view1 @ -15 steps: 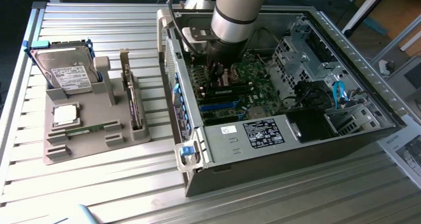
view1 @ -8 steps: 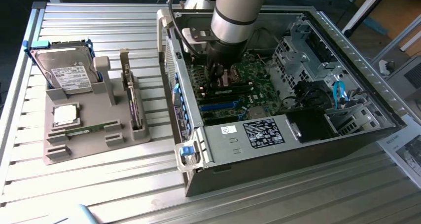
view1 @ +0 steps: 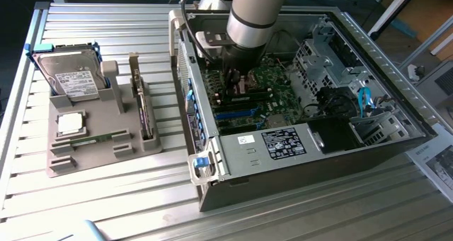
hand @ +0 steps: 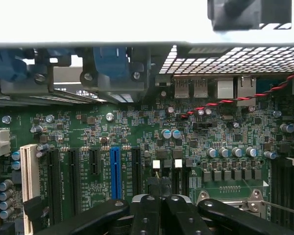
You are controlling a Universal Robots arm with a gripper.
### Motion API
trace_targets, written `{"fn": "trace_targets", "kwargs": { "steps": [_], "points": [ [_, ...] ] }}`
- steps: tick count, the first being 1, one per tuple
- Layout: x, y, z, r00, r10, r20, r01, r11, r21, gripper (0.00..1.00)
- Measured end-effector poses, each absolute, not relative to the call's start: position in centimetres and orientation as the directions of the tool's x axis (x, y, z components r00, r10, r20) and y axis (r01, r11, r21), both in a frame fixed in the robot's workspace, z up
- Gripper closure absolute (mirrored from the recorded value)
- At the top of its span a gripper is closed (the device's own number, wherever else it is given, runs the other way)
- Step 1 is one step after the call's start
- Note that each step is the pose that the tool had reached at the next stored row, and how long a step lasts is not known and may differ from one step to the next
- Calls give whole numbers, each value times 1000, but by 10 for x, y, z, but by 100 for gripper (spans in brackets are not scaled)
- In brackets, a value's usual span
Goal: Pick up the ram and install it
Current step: 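Press down the ram until it locks into place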
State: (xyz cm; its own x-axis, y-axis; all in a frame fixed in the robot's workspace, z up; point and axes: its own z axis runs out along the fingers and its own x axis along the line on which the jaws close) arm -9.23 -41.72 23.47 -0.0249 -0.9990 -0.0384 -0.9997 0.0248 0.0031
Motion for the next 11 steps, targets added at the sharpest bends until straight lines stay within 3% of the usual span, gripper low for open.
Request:
{"fn": "trace_targets", "kwargs": {
  "steps": [11],
  "points": [
    [-92,-417,232,-25,-999,-38,-1000,25,3,90]
  ]
}}
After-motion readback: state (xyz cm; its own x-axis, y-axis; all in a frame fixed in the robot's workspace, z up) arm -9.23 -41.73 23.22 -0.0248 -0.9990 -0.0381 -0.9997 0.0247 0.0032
